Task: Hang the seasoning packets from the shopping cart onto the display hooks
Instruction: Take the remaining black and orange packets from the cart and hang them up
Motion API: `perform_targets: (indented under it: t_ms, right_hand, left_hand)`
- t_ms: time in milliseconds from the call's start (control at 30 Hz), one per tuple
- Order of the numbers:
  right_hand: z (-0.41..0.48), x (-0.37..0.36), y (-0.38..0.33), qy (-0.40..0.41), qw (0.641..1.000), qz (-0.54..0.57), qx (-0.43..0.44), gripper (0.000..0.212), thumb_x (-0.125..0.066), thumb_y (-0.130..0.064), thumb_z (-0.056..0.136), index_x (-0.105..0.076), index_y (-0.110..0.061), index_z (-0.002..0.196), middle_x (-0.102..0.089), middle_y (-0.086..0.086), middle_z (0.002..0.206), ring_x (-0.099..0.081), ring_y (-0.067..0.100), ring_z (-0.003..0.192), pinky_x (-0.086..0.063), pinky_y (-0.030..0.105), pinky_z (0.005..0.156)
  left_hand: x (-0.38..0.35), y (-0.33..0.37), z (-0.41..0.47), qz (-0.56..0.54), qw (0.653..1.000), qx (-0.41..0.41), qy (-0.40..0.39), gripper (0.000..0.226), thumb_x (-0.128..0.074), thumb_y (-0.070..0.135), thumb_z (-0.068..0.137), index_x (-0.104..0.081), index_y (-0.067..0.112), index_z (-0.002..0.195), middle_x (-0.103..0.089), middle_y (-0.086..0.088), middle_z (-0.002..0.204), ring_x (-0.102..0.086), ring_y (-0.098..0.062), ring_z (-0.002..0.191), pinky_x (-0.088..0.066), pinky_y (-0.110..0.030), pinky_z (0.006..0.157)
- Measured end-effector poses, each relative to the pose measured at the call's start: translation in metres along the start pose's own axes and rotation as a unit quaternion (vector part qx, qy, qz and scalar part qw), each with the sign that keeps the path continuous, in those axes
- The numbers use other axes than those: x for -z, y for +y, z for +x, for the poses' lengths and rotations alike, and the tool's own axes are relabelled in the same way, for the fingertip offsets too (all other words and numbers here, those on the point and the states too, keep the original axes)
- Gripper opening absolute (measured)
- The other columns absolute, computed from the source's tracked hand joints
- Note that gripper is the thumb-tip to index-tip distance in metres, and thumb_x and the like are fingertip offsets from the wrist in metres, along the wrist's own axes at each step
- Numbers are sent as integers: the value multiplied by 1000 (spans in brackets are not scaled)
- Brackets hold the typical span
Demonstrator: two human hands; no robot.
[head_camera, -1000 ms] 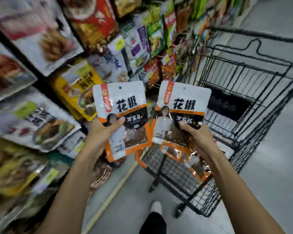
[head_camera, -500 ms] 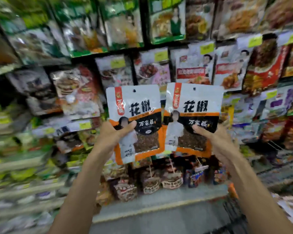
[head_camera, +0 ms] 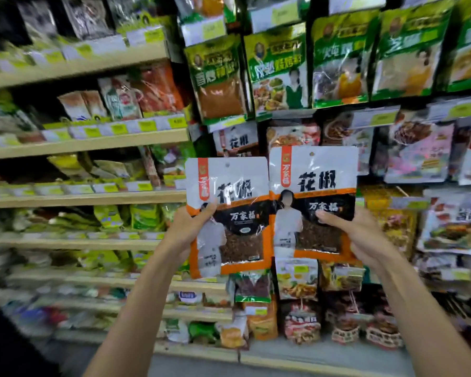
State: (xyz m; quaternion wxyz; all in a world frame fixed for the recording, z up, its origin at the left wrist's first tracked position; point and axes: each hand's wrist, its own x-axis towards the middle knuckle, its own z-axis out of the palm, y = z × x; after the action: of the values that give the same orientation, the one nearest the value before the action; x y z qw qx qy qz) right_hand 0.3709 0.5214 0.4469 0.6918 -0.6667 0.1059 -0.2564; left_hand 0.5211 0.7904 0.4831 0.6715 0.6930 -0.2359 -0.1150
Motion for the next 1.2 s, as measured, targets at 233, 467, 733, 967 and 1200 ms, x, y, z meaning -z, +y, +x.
perform_targets:
  t_ms: [233, 467, 733, 967, 1200]
  right_hand:
    - [41, -16, 12, 20, 999, -38, 2, 43, -84, -48, 55, -77, -24, 89, -76, -2, 96, -71, 10, 91, -50, 31, 79]
    - [102, -1, 24, 33, 999, -19, 3, 44, -83, -36, 63, -74, -18, 102, -74, 3, 106, -69, 20, 102, -50, 44, 94]
    - [143, -19, 26, 12, 1000, -7, 19, 58, -89, -51, 51, -75, -24, 101, -74, 0, 109, -68, 17, 104, -46, 45, 100]
    - [152, -26, 33, 40, 999, -9, 14, 61, -88, -51, 52, -73, -20, 103, -74, 1, 108, -69, 18, 104, -47, 48, 101]
    - [154, -27, 37, 60, 998, -10, 5, 52, -84, -41, 56, -73, -16, 99, -75, 3, 101, -70, 18, 99, -51, 41, 94]
  left_hand:
    - [32, -23, 58, -32, 999, 15, 3, 17, -65, 39, 82, -70, 27, 92, -73, 12, 92, -64, -5, 96, -47, -30, 94]
    - [27, -39, 144, -35, 999, 17, 7, 13, -64, 38, 86, -70, 27, 84, -73, 16, 86, -65, 1, 89, -48, -24, 87]
    - [8, -51, 220, -67, 997, 22, -4, 25, -67, 44, 80, -70, 23, 93, -75, 11, 87, -67, -8, 93, -49, -25, 88]
    - [1, -50, 255, -67, 997, -13, -37, 70, -62, 39, 89, -36, -21, 113, -72, 17, 75, -66, 5, 85, -50, -10, 66]
    - [-3, -47, 271, -76, 995, 1, -64, 25, -61, 40, 89, -66, 21, 103, -73, 20, 87, -67, 6, 84, -52, -12, 66]
